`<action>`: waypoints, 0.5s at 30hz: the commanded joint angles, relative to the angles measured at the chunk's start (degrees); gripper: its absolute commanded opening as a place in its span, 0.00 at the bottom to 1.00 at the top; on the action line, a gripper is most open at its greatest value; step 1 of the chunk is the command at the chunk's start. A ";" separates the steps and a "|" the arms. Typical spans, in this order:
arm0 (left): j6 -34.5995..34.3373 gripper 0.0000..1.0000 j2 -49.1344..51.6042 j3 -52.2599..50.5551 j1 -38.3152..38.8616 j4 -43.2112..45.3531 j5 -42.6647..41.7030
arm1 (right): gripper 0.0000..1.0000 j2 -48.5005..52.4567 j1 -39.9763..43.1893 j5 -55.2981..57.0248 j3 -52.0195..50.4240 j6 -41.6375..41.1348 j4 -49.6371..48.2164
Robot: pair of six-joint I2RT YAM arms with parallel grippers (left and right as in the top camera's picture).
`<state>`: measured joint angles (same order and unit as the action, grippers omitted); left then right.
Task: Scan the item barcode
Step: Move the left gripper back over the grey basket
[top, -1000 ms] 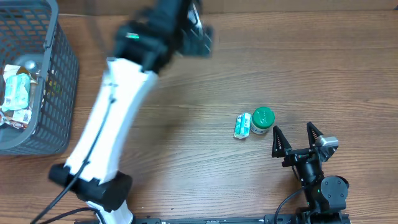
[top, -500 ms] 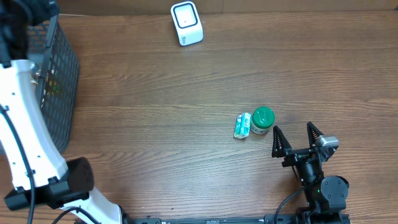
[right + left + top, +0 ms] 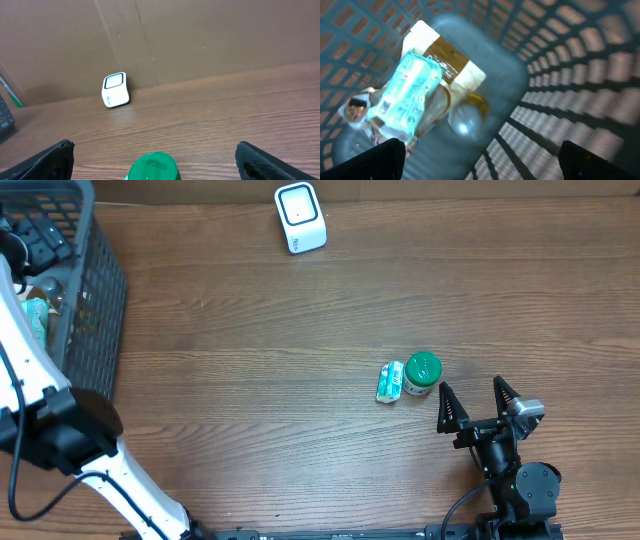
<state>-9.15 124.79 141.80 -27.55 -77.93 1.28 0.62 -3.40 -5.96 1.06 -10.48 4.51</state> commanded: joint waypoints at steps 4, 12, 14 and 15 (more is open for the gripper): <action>8.44 1.00 5.68 0.33 -1.07 -1.25 -1.29 | 1.00 -0.46 0.26 0.33 -0.59 0.00 -0.22; 10.43 0.96 10.78 0.33 -1.38 -1.77 -3.15 | 1.00 -0.46 0.26 0.33 -0.59 0.00 -0.22; 10.49 0.93 11.74 0.31 -1.36 -1.75 -3.45 | 1.00 -0.46 0.26 0.33 -0.59 0.00 -0.22; 10.49 0.87 12.31 0.33 -1.36 -1.77 -3.43 | 1.00 -0.46 0.26 0.33 -0.59 0.00 -0.24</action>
<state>-0.80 135.13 141.80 -29.23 -79.57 -0.32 0.62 -3.40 -5.96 1.06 -10.46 4.56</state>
